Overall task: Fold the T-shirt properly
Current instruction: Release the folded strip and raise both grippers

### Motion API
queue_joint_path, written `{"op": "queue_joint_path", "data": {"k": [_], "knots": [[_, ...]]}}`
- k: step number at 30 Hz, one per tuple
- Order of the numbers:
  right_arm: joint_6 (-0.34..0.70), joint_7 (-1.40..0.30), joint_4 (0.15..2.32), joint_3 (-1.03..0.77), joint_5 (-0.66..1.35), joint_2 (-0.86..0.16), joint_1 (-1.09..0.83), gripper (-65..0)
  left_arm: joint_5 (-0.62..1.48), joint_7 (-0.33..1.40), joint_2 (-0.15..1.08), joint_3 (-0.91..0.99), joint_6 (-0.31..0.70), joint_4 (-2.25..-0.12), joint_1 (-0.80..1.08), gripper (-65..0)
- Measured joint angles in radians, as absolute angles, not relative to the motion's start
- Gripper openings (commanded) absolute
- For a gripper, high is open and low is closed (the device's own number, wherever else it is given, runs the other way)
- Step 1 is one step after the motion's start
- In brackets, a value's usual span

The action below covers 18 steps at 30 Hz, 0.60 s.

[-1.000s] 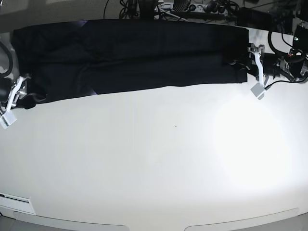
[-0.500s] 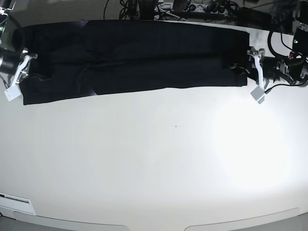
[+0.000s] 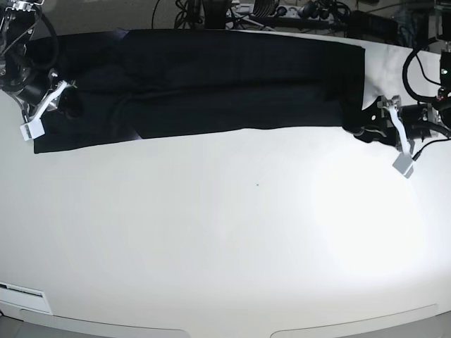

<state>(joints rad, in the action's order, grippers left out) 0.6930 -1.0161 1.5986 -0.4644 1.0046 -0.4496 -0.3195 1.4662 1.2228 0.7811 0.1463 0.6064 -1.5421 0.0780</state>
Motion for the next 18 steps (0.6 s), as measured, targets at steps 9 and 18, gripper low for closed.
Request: {"op": "queue_joint_path", "data": {"k": [9,18], "knots": [[0.618,-0.719,1.590,-0.257,0.668,-0.461,-0.306,-65.0,1.466,1.219,0.776,0.146,0.606,-1.542,0.081,-31.1],[0.025,-0.704,1.589,-0.240,0.374,-0.465,-0.260,-65.0,1.466,1.219,0.776,0.146,0.606,-1.542,0.081,-31.1]]}}
